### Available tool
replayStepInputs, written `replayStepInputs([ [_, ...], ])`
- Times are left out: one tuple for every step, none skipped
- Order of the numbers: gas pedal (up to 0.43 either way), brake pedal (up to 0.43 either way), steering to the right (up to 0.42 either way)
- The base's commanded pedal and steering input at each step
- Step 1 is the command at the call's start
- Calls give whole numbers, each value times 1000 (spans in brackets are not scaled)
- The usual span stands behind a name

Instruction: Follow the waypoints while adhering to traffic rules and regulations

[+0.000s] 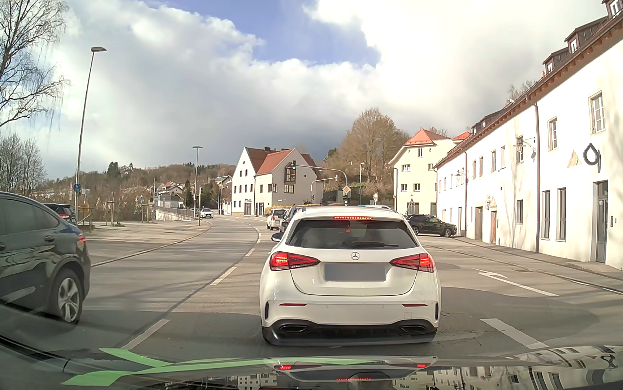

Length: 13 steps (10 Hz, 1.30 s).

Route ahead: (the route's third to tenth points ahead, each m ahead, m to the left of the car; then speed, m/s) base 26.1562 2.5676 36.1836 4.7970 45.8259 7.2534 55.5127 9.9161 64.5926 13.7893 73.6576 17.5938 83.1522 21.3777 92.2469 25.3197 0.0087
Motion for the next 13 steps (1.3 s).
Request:
replayStepInputs([
  [0, 305, -32],
  [0, 305, -32],
  [0, 293, -32],
  [0, 287, -32],
  [0, 280, -32],
  [0, 274, -33],
  [0, 262, -33],
  [0, 256, -32],
  [0, 238, -33],
  [0, 226, -33],
  [0, 213, -32],
  [0, 201, -32],
  [0, 195, -32],
])
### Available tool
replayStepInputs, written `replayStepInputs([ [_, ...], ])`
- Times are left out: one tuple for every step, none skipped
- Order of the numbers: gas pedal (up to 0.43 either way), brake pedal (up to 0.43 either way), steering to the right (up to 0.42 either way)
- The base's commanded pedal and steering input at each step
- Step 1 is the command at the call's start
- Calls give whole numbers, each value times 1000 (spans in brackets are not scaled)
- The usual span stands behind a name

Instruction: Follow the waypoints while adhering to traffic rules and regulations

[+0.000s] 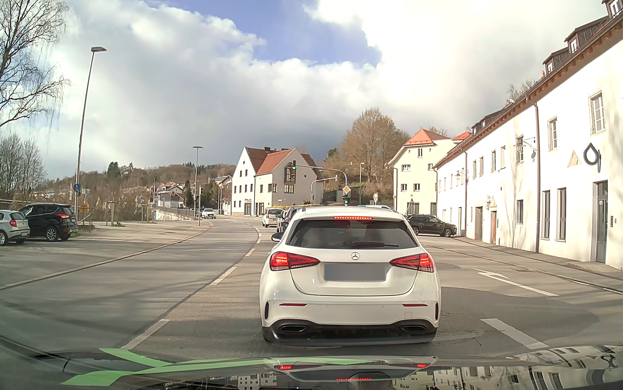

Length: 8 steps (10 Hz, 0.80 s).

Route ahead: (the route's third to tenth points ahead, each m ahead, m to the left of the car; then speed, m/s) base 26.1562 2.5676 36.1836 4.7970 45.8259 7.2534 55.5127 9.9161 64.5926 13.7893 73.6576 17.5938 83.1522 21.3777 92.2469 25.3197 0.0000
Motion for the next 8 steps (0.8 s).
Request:
replayStepInputs([
  [0, 183, -32],
  [0, 171, -32],
  [0, 165, -32],
  [0, 128, -32],
  [0, 85, -32],
  [0, 43, -33],
  [0, 12, -33],
  [0, 6, -32],
])
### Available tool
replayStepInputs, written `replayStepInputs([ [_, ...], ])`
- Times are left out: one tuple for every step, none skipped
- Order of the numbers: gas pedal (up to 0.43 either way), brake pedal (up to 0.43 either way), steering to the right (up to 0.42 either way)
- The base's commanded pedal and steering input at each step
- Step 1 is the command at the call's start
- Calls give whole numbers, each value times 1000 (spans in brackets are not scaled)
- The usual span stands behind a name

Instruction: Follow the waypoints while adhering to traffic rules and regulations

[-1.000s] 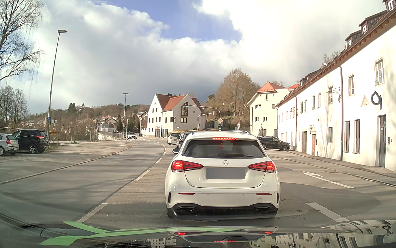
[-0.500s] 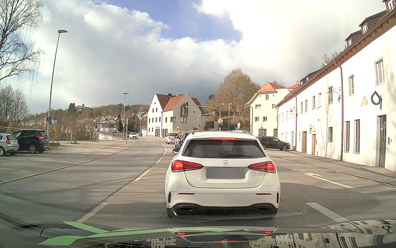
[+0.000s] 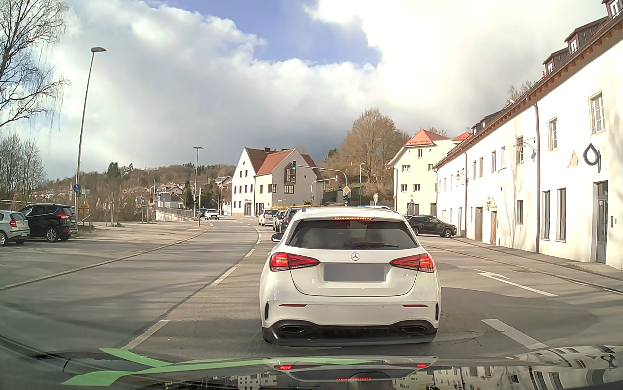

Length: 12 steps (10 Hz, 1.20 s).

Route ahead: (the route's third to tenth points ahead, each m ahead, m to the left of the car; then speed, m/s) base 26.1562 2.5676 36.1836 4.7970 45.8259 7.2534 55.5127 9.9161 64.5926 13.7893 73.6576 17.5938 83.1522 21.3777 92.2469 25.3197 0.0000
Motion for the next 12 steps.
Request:
replayStepInputs([
  [0, 6, -33],
  [0, 18, -32],
  [0, 55, -33],
  [0, 79, -32],
  [0, 85, -33],
  [0, 91, -33],
  [0, 91, -32],
  [0, 91, -33],
  [0, 91, -32],
  [0, 98, -33],
  [0, 98, -33],
  [0, 79, -33],
])
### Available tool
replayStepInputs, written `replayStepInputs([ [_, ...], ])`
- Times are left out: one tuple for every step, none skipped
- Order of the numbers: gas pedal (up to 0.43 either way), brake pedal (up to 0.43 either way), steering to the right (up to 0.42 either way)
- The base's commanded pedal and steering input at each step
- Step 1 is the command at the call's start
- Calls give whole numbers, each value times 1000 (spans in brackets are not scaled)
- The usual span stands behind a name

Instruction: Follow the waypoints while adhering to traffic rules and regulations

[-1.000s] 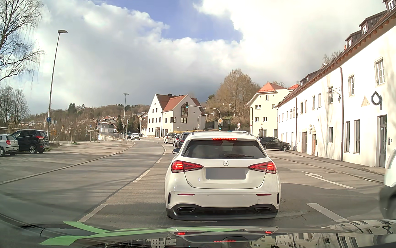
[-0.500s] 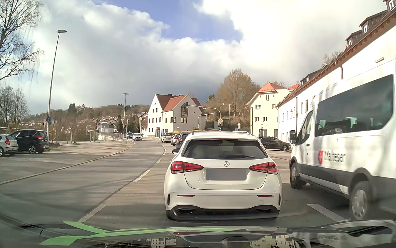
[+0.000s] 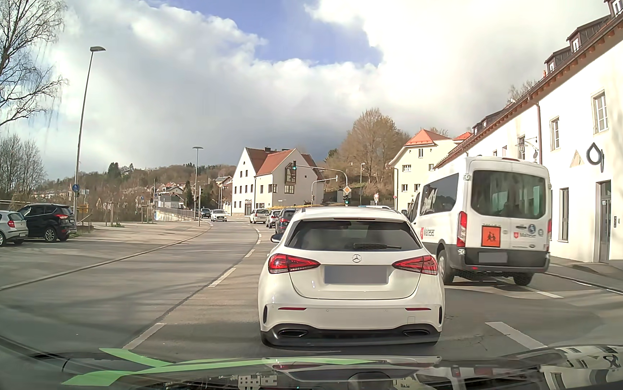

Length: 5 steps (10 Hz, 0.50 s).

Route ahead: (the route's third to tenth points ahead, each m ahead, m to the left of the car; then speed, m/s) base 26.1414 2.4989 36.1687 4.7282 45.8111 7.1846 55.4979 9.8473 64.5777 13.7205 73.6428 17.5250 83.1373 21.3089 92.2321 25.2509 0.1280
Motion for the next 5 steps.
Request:
replayStepInputs([
  [0, 73, -33],
  [0, 67, -33],
  [0, 43, -32],
  [0, 6, -32],
  [0, 0, -32],
])
